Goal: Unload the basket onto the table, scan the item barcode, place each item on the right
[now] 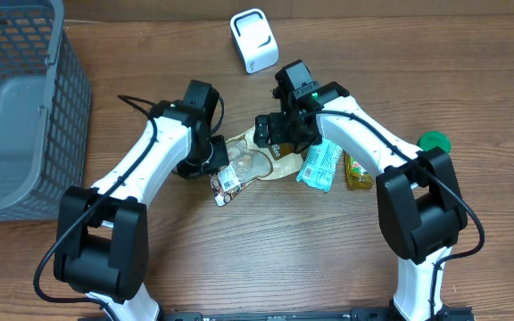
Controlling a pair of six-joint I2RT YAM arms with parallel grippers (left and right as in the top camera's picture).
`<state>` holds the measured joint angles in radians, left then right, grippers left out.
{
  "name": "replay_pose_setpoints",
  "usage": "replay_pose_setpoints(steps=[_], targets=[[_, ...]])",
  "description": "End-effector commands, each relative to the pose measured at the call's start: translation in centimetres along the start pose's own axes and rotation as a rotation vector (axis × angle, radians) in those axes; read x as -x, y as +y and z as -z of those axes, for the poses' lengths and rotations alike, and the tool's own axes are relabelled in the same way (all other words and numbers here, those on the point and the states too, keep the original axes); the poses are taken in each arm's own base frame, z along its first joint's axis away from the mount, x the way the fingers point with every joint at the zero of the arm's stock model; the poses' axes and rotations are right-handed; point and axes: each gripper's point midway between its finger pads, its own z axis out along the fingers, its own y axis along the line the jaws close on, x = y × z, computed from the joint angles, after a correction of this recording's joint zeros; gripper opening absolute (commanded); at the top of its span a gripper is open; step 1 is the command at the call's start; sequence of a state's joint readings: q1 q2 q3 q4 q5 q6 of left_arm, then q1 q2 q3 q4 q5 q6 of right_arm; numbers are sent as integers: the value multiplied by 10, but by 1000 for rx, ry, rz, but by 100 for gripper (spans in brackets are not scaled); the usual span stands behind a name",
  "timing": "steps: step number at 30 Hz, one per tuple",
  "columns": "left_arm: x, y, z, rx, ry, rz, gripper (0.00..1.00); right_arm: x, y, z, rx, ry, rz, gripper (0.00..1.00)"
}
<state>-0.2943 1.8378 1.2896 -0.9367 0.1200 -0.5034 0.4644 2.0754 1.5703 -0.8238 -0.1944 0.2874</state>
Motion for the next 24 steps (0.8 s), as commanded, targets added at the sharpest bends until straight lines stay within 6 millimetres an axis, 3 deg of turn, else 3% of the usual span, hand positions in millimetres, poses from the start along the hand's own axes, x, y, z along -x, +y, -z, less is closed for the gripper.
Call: replay_pose_setpoints(steps=[1, 11, 18, 24], targets=[[-6, 4, -12, 8, 14, 12, 4, -3, 6, -1, 35, 13, 10, 100], [-5, 11, -26, 22, -18, 12, 4, -2, 19, -2, 107, 16, 13, 100], [-1, 19, -27, 65, -44, 16, 4, -5, 17, -5, 106, 23, 11, 100], [-5, 23, -40, 60, -51, 16, 4, -13, 15, -15, 123, 33, 9, 100]])
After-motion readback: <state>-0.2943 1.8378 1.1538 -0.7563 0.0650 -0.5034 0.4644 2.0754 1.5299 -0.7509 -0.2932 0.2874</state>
